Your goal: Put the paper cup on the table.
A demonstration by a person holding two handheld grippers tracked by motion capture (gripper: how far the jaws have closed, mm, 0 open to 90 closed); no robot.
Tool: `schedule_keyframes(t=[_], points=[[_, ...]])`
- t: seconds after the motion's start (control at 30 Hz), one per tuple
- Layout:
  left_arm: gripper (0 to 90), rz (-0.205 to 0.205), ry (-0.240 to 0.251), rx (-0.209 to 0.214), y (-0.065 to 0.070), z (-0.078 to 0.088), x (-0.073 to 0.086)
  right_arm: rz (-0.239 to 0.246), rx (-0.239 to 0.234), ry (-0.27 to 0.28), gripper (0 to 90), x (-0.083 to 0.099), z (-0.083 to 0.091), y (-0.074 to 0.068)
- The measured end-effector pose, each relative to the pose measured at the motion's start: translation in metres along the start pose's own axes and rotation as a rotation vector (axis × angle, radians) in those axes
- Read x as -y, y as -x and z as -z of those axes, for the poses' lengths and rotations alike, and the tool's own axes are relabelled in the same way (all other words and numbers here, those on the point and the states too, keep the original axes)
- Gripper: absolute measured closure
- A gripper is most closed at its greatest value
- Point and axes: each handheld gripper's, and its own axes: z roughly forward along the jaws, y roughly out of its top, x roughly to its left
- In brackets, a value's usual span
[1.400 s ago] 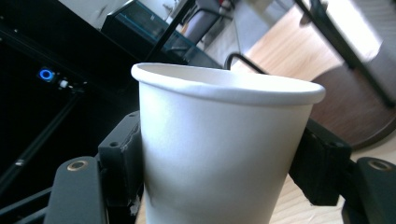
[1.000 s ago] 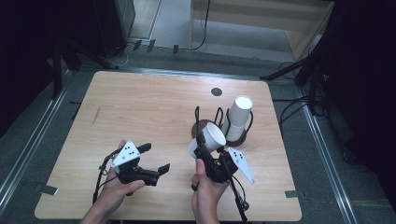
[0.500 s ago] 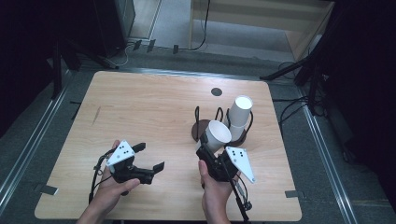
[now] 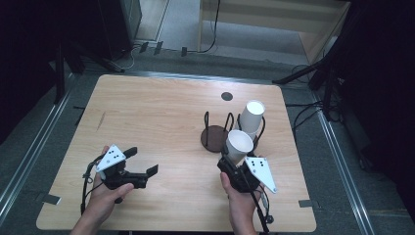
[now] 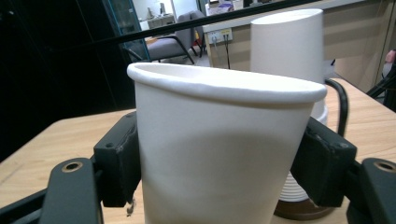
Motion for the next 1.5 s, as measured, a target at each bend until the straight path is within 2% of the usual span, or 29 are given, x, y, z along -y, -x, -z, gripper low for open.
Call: schedule_keyframes(t=[0.17, 0.23, 0.4, 0.5, 0.57, 0.6, 0.63, 0.67, 0.73, 0.8, 0.9, 0.93, 0.97, 1.0, 1.03, 1.07, 1.17, 1.23, 1.27, 1.3, 1.37, 1.43, 1.5], points=[[0.0, 0.004, -0.007, -0.041, -0.012, 0.012, 0.007, 0.034, 0.004, -0.006, 26.3, 0.007, 0.0, 0.012], [0.0, 0.009, -0.005, -0.051, -0.015, 0.016, 0.01, 0.03, 0.01, 0.002, 26.4, 0.01, 0.0, 0.018], [0.0, 0.016, -0.007, -0.071, -0.023, 0.025, 0.016, 0.054, 0.016, 0.011, 26.7, 0.014, -0.003, 0.03], [0.0, 0.043, -0.005, -0.077, -0.03, 0.034, 0.02, 0.052, 0.015, 0.021, 26.7, 0.018, -0.005, 0.042], [0.0, 0.054, -0.004, -0.103, -0.038, 0.042, 0.026, 0.049, 0.034, 0.017, 26.7, 0.023, -0.007, 0.054], [0.0, 0.054, -0.004, -0.103, -0.038, 0.042, 0.026, 0.049, 0.034, 0.017, 26.7, 0.023, -0.007, 0.054], [0.0, 0.066, -0.004, -0.116, -0.043, 0.045, 0.029, 0.048, 0.037, 0.009, 26.7, 0.026, -0.008, 0.061], [0.0, 0.07, -0.007, -0.125, -0.046, 0.048, 0.032, 0.048, 0.037, 0.009, 26.7, 0.026, -0.008, 0.061], [0.0, 0.095, -0.001, -0.155, -0.057, 0.056, 0.039, 0.062, 0.039, 0.005, 26.7, 0.031, -0.008, 0.07], [0.0, 0.102, 0.007, -0.16, -0.06, 0.058, 0.041, 0.067, 0.036, 0.003, 26.6, 0.032, -0.009, 0.073], [0.0, 0.136, 0.02, -0.205, -0.074, 0.065, 0.045, 0.066, 0.012, 0.004, 26.6, 0.038, -0.013, 0.086], [0.0, 0.136, 0.02, -0.205, -0.074, 0.065, 0.045, 0.066, 0.012, 0.004, 26.6, 0.038, -0.013, 0.086], [0.0, 0.15, 0.025, -0.218, -0.078, 0.068, 0.047, 0.097, 0.013, -0.003, 26.6, 0.041, -0.016, 0.093], [0.0, 0.15, 0.025, -0.218, -0.078, 0.068, 0.047, 0.097, 0.013, -0.003, 26.6, 0.041, -0.016, 0.093], [0.0, 0.164, 0.033, -0.238, -0.084, 0.071, 0.049, 0.109, 0.006, -0.008, 26.6, 0.042, -0.018, 0.1], [0.0, 0.164, 0.033, -0.238, -0.084, 0.071, 0.049, 0.106, 0.004, -0.014, 26.6, 0.043, -0.019, 0.103], [0.0, 0.174, 0.036, -0.267, -0.091, 0.072, 0.051, 0.113, 0.015, -0.016, 26.5, 0.043, -0.022, 0.109], [0.0, 0.207, 0.036, -0.285, -0.097, 0.075, 0.054, 0.107, 0.035, -0.025, 26.4, 0.045, -0.027, 0.117], [0.0, 0.207, 0.036, -0.285, -0.097, 0.075, 0.054, 0.113, 0.038, -0.029, 26.4, 0.046, -0.028, 0.119], [0.0, 0.231, 0.045, -0.296, -0.099, 0.077, 0.054, 0.122, 0.045, -0.031, 26.4, 0.046, -0.029, 0.121], [0.0, 0.225, 0.038, -0.307, -0.1, 0.078, 0.054, 0.155, 0.052, -0.034, 26.4, 0.048, -0.033, 0.123], [0.0, 0.224, 0.034, -0.312, -0.1, 0.077, 0.055, 0.165, 0.053, -0.036, 26.4, 0.049, -0.036, 0.124], [0.0, 0.21, 0.021, -0.334, -0.101, 0.076, 0.056, 0.155, 0.06, -0.045, 26.4, 0.05, -0.041, 0.126]])
